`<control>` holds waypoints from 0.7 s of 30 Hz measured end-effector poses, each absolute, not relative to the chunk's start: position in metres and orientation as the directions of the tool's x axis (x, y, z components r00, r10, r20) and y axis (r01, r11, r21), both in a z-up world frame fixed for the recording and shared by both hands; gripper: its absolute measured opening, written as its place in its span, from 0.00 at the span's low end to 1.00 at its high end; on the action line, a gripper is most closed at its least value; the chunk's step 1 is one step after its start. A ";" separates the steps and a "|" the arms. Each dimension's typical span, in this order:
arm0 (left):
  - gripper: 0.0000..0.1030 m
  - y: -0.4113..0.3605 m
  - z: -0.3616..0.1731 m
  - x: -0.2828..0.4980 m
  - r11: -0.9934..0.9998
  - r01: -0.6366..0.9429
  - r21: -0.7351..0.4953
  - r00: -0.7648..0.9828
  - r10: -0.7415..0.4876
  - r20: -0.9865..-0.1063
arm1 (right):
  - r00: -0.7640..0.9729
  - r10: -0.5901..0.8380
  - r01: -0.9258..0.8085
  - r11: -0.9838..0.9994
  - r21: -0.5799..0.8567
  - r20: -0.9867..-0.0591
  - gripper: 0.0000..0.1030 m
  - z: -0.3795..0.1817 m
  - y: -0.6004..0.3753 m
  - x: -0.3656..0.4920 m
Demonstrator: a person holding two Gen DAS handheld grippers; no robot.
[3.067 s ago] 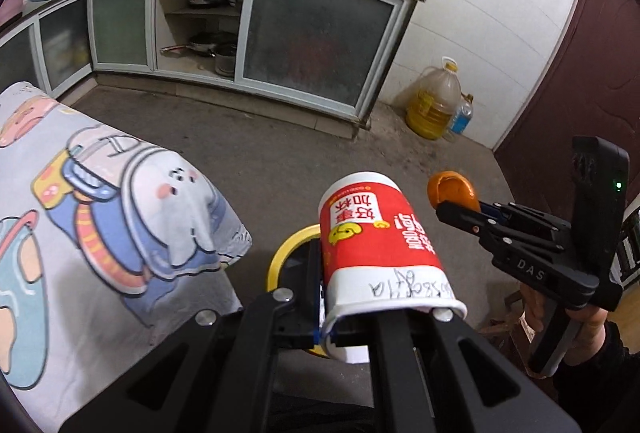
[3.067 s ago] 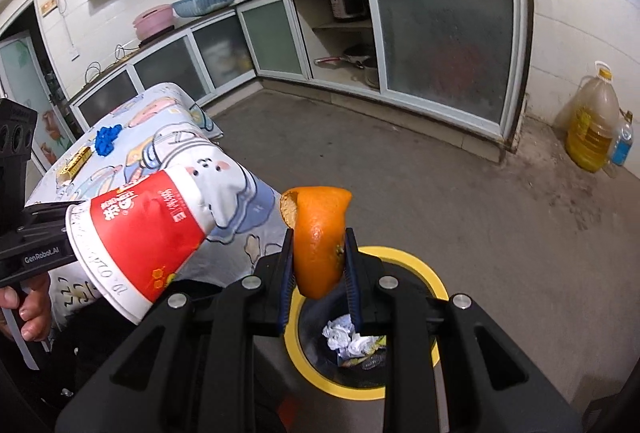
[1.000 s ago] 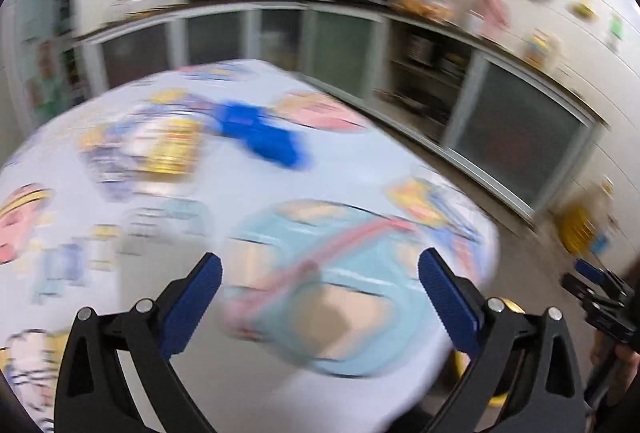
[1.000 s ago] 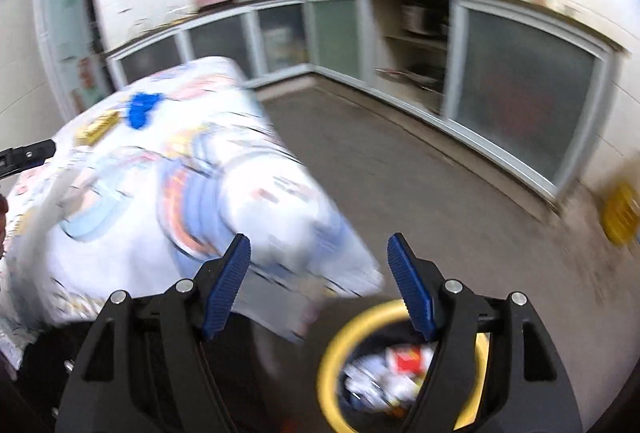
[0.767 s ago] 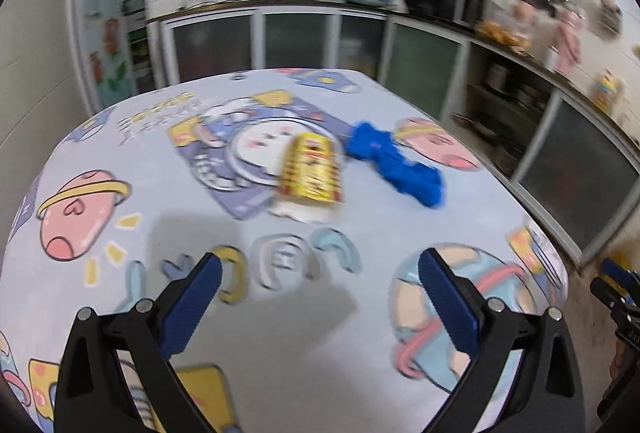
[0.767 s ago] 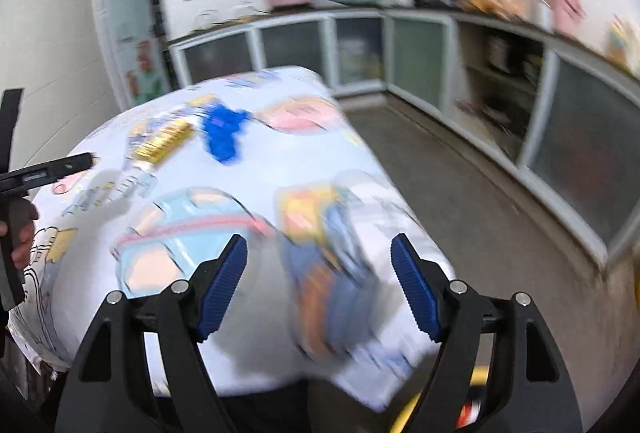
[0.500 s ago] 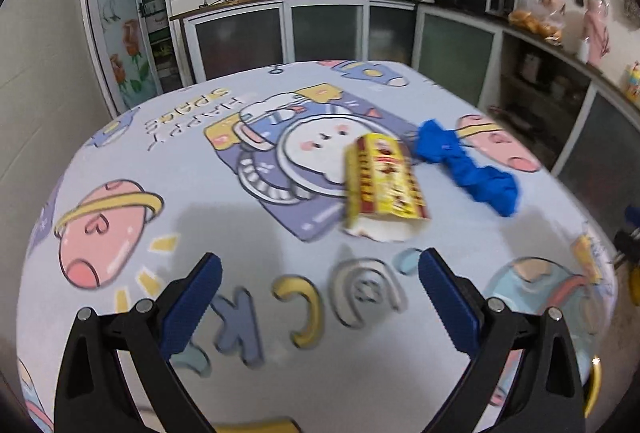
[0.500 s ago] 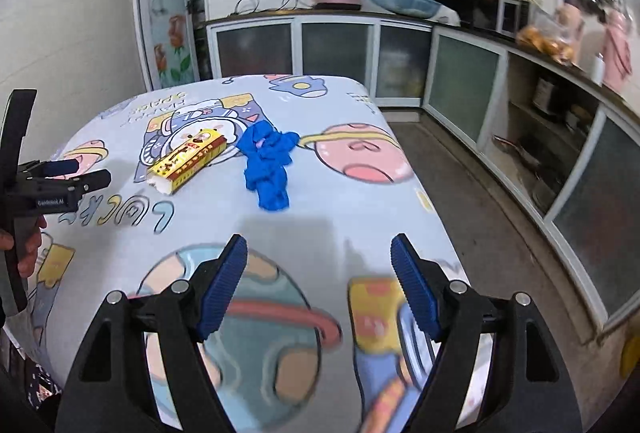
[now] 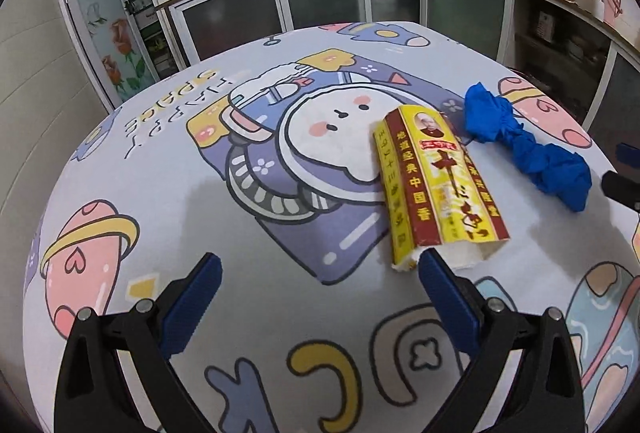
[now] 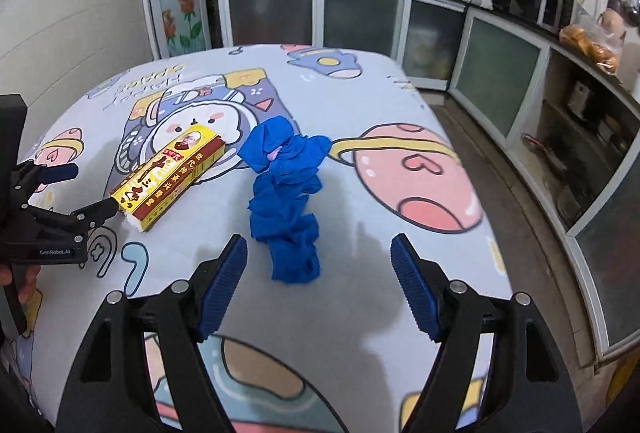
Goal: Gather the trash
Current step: 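Grasp the yellow-red snack box with the left tool while the right tool grasps the blue glove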
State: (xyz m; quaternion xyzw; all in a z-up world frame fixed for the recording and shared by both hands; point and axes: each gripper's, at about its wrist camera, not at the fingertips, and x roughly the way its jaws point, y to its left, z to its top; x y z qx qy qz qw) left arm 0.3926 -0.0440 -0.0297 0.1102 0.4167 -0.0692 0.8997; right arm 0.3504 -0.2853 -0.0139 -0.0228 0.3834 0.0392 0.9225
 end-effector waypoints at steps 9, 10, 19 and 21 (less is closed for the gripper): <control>0.92 -0.058 -0.036 0.409 0.954 0.276 0.117 0.615 -0.081 -0.784 | 0.659 0.093 -0.122 0.992 0.017 -0.746 0.70 -0.031 -0.278 0.382; 0.92 -0.060 -0.036 0.412 0.954 0.274 0.117 0.615 -0.080 -0.784 | 0.657 0.091 -0.123 0.992 0.013 -0.749 0.70 -0.032 -0.277 0.386; 0.89 -0.078 -0.043 0.437 0.955 0.281 0.092 0.605 -0.101 -0.790 | 0.612 0.109 -0.137 0.990 0.031 -0.783 0.39 -0.044 -0.274 0.409; 0.60 -0.076 -0.041 0.439 0.957 0.286 0.059 0.603 -0.132 -0.787 | 0.613 0.106 -0.141 0.990 0.024 -0.783 0.28 -0.044 -0.272 0.409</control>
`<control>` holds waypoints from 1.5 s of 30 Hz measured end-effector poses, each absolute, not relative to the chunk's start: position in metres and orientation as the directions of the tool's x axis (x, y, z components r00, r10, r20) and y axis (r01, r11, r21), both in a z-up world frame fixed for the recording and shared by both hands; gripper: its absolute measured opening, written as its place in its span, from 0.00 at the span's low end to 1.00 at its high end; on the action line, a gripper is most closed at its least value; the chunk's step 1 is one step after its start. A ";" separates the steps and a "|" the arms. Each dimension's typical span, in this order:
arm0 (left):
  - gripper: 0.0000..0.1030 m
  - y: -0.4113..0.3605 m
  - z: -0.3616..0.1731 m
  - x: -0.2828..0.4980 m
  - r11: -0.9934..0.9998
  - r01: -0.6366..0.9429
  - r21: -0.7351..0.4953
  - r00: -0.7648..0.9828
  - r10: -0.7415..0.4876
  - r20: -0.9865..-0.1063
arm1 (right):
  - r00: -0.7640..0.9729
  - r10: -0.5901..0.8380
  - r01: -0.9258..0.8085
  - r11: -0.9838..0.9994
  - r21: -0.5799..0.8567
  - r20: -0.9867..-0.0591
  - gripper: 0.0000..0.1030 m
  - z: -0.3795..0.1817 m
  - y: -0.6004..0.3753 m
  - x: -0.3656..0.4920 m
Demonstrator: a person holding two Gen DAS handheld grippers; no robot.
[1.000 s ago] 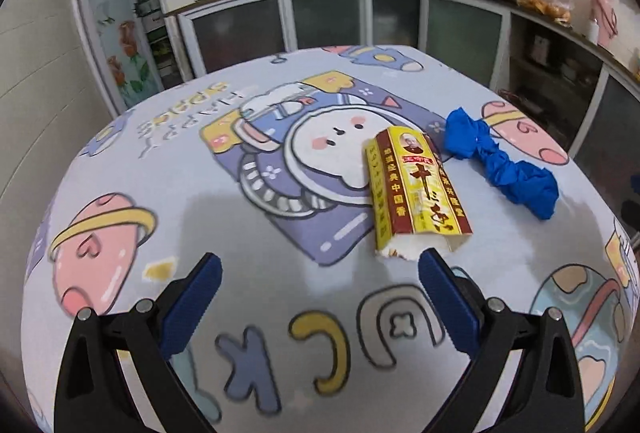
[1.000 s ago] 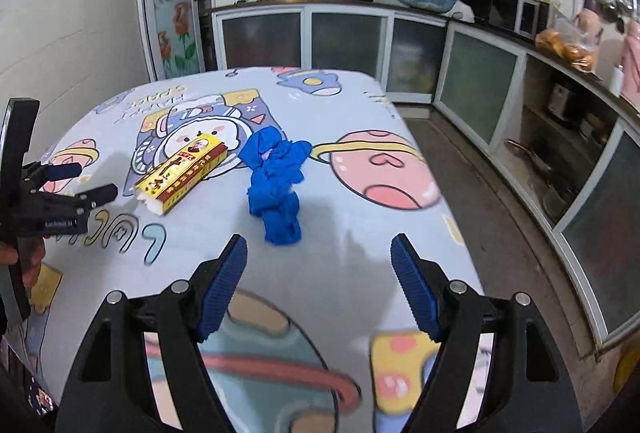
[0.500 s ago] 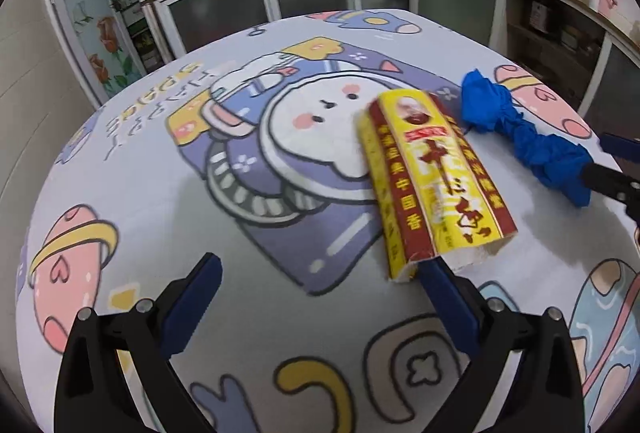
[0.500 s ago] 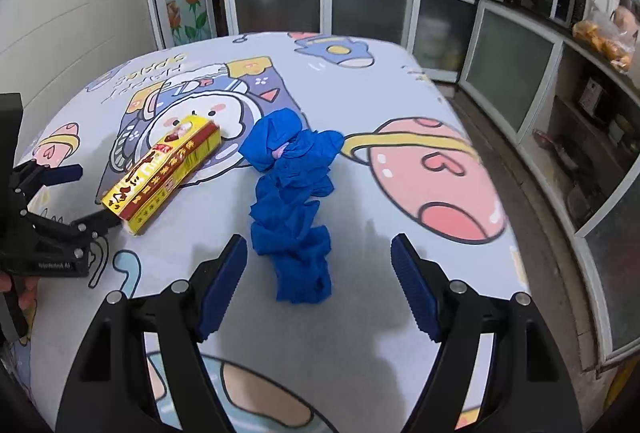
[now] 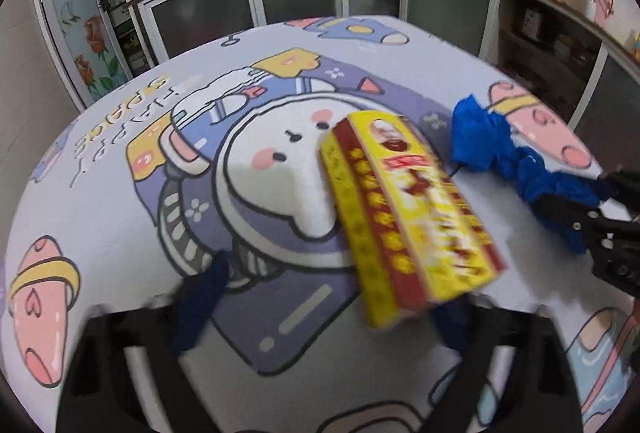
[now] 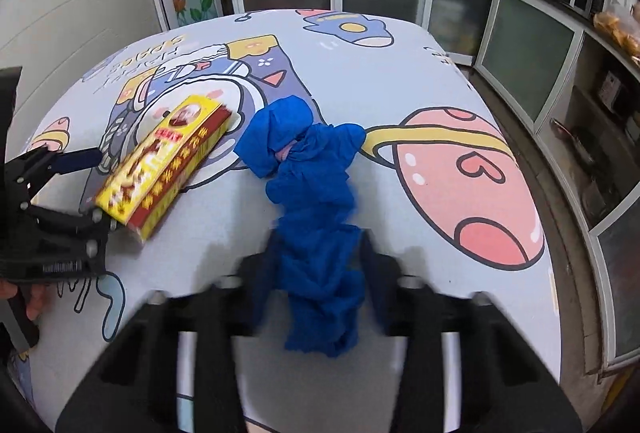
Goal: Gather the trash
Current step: 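Grasp the yellow-red snack box with the left tool while the right tool grasps the blue glove, then carry the snack box and blue glove over the yellow bin and release both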
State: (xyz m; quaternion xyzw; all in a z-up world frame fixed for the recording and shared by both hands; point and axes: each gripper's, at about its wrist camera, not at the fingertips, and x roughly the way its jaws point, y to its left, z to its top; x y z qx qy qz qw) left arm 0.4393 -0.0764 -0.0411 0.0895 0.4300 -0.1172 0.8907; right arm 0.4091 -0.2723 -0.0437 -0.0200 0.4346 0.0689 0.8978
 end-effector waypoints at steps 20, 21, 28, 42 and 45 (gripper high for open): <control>0.05 -0.059 -0.010 0.418 0.949 0.313 -0.036 0.633 -0.237 -0.737 | 0.660 0.159 -0.163 0.984 0.066 -0.734 0.12 -0.021 -0.276 0.380; 0.05 -0.057 -0.009 0.415 0.949 0.312 -0.044 0.634 -0.243 -0.735 | 0.664 0.158 -0.163 0.984 0.065 -0.731 0.12 -0.019 -0.276 0.377; 0.05 -0.041 0.010 0.375 0.948 0.312 -0.057 0.666 -0.261 -0.699 | 0.695 0.157 -0.158 0.985 0.064 -0.702 0.12 -0.001 -0.281 0.344; 0.06 -0.024 0.030 0.292 0.936 0.338 -0.103 0.676 -0.318 -0.665 | 0.727 0.153 -0.130 0.988 0.086 -0.670 0.12 0.018 -0.293 0.265; 0.06 -0.023 0.026 0.277 0.931 0.350 -0.107 0.663 -0.327 -0.673 | 0.731 0.145 -0.124 0.989 0.079 -0.667 0.12 0.020 -0.295 0.247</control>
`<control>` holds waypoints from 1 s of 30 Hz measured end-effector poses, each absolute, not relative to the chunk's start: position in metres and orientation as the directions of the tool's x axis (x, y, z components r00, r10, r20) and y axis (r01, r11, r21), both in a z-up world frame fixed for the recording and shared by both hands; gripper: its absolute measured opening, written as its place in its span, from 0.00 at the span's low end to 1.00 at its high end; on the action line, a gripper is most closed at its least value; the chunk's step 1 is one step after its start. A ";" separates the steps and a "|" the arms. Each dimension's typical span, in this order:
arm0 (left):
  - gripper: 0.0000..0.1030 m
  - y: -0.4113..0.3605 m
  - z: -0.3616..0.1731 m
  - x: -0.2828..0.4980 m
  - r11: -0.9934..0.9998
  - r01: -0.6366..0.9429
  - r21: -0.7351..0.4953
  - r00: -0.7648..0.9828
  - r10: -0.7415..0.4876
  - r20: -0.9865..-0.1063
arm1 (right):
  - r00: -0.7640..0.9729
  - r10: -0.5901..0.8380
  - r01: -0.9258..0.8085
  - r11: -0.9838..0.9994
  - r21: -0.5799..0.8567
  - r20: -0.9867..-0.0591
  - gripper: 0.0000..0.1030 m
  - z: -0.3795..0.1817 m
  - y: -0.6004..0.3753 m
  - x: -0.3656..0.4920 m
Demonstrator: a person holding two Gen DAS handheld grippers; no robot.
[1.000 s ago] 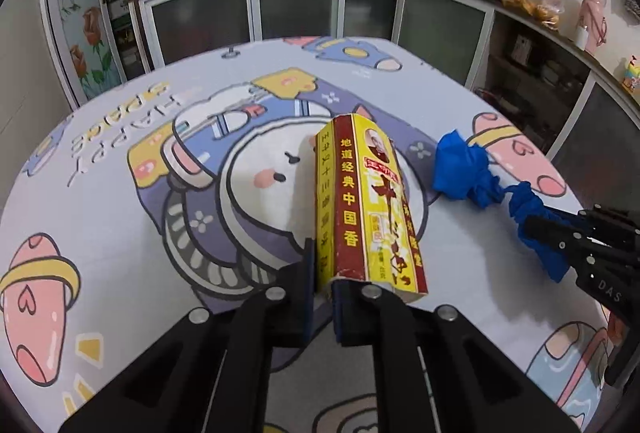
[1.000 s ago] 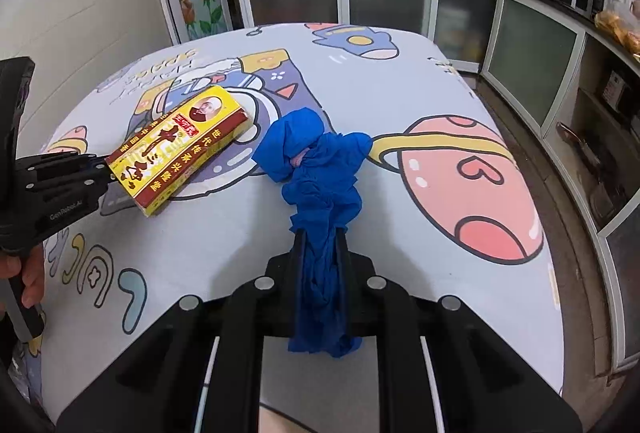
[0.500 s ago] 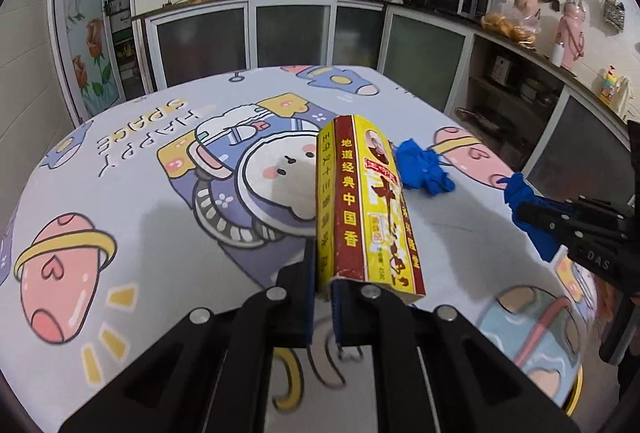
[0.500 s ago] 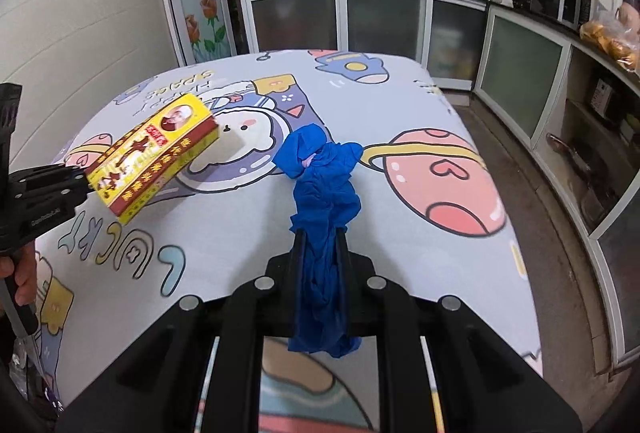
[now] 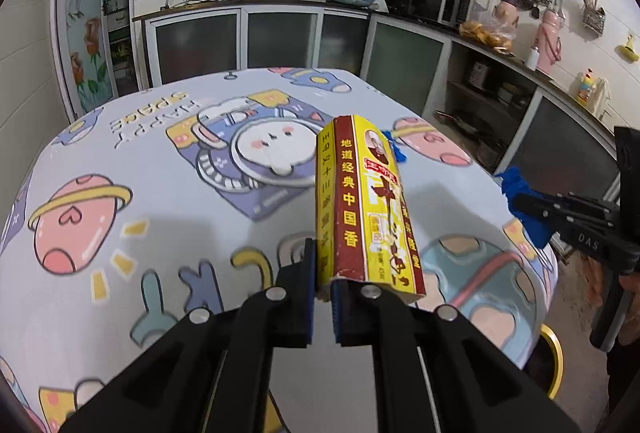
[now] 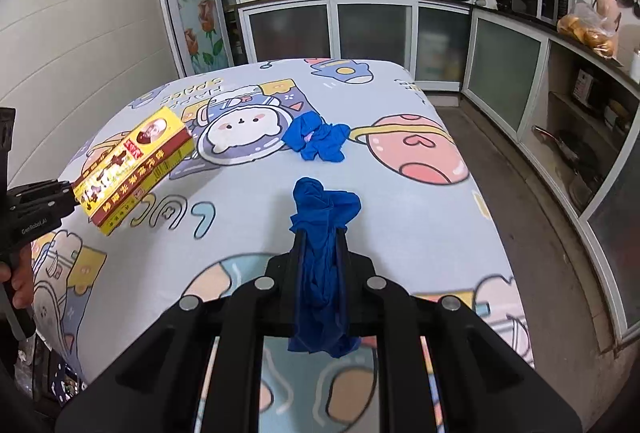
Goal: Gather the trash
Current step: 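Carry the snack box and blue glove over the yellow bin and release both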
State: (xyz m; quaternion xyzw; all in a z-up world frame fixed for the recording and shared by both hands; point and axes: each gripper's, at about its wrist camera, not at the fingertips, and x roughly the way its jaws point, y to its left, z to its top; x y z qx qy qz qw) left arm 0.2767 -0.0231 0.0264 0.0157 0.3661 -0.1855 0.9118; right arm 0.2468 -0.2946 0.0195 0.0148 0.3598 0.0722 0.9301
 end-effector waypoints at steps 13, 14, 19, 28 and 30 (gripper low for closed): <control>0.06 -0.027 -0.003 0.206 0.901 0.415 -0.125 0.577 -0.367 -0.729 | 0.705 0.138 -0.101 0.990 0.094 -0.696 0.12 -0.001 -0.304 0.188; 0.06 -0.028 -0.004 0.202 0.899 0.419 -0.131 0.571 -0.373 -0.731 | 0.704 0.136 -0.098 0.991 0.094 -0.697 0.12 -0.003 -0.304 0.183; 0.06 -0.041 -0.009 0.184 0.875 0.460 -0.153 0.549 -0.416 -0.725 | 0.705 0.133 -0.074 0.991 0.115 -0.696 0.12 -0.009 -0.309 0.159; 0.06 -0.098 -0.001 0.159 0.800 0.580 -0.155 0.501 -0.500 -0.706 | 0.744 0.076 0.025 0.990 0.141 -0.664 0.12 0.001 -0.350 0.107; 0.06 -0.119 0.003 0.152 0.768 0.622 -0.153 0.480 -0.528 -0.700 | 0.750 0.036 0.074 0.988 0.138 -0.661 0.12 0.001 -0.367 0.088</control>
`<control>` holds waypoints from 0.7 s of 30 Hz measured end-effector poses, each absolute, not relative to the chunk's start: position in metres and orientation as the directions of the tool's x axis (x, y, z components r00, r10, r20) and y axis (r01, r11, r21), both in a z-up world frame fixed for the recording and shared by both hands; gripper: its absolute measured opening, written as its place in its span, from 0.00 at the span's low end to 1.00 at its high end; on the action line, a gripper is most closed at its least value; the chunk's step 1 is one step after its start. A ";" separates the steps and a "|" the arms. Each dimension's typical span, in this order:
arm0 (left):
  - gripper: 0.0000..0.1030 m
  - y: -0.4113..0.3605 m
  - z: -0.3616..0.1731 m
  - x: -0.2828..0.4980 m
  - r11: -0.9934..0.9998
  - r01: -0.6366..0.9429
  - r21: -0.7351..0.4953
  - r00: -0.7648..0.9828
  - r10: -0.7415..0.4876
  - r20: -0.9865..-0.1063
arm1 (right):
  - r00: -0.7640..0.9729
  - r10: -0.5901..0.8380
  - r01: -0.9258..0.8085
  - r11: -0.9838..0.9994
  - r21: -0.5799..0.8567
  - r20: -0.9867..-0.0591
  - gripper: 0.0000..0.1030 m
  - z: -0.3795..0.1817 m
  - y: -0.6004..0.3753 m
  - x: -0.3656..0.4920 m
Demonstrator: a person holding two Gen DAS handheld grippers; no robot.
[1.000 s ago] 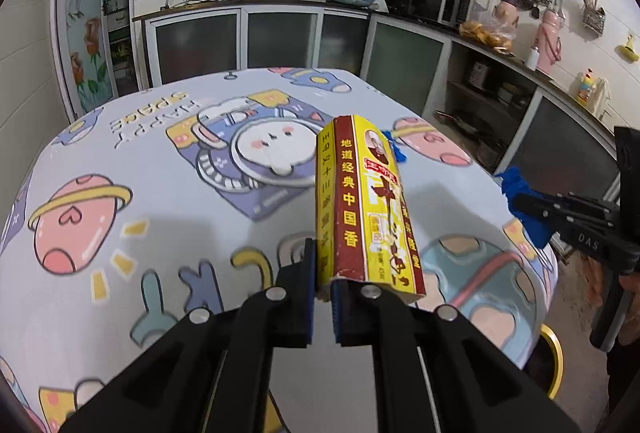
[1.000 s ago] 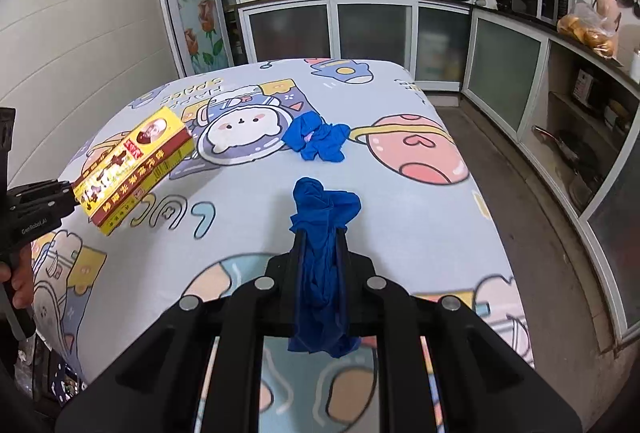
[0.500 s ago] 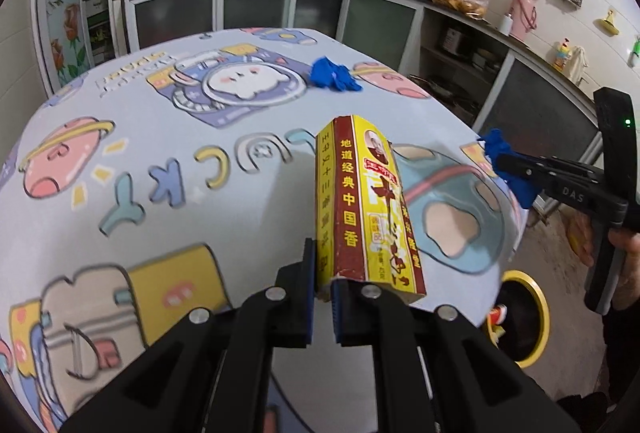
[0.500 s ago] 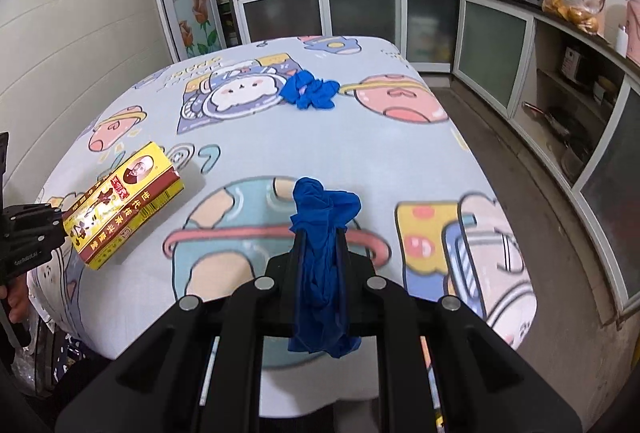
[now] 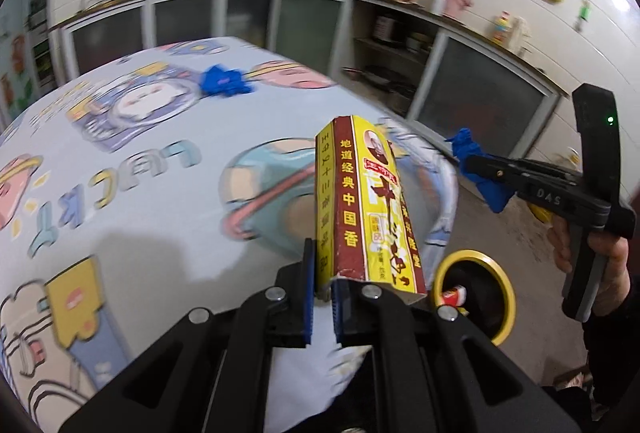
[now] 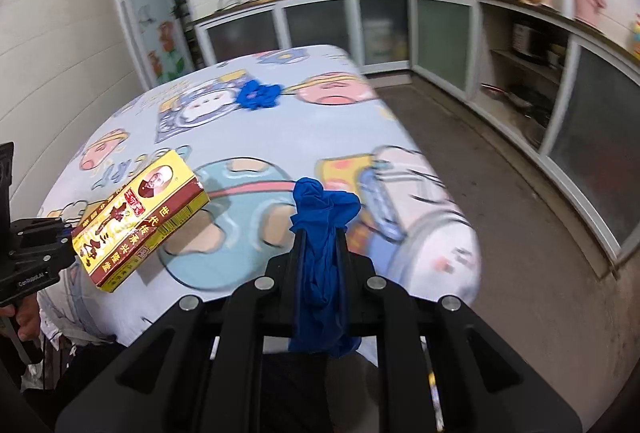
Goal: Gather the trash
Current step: 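Carry the snack box and blue glove over the yellow bin and release both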
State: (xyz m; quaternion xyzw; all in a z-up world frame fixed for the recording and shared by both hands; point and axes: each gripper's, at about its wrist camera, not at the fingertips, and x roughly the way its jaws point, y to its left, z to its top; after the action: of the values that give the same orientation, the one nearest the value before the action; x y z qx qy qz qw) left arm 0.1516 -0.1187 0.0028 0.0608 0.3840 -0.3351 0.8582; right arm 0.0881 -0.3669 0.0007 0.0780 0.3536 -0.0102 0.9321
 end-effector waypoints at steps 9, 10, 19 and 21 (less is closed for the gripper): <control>0.06 -0.212 0.005 0.116 0.618 0.776 -0.124 0.375 -0.611 -0.697 | 0.722 -0.096 0.281 0.946 0.163 -0.685 0.12 -0.020 -0.437 0.006; 0.06 -0.224 0.005 0.112 0.596 0.793 -0.126 0.357 -0.622 -0.696 | 0.714 -0.112 0.311 0.935 0.169 -0.691 0.12 -0.025 -0.447 -0.005; 0.06 -0.325 -0.024 0.074 0.437 0.889 -0.138 0.197 -0.636 -0.746 | 0.627 -0.225 0.525 0.830 0.191 -0.746 0.12 -0.068 -0.508 -0.082; 0.06 -0.347 -0.038 0.064 0.409 0.902 -0.135 0.167 -0.619 -0.767 | 0.609 -0.225 0.548 0.812 0.198 -0.761 0.12 -0.079 -0.516 -0.093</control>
State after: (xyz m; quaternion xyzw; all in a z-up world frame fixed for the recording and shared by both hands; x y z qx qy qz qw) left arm 0.0643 -0.3469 -0.0376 0.1804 0.3923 -0.5127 0.7421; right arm -0.0928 -0.5158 -0.0791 0.2112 0.3826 -0.2219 0.8716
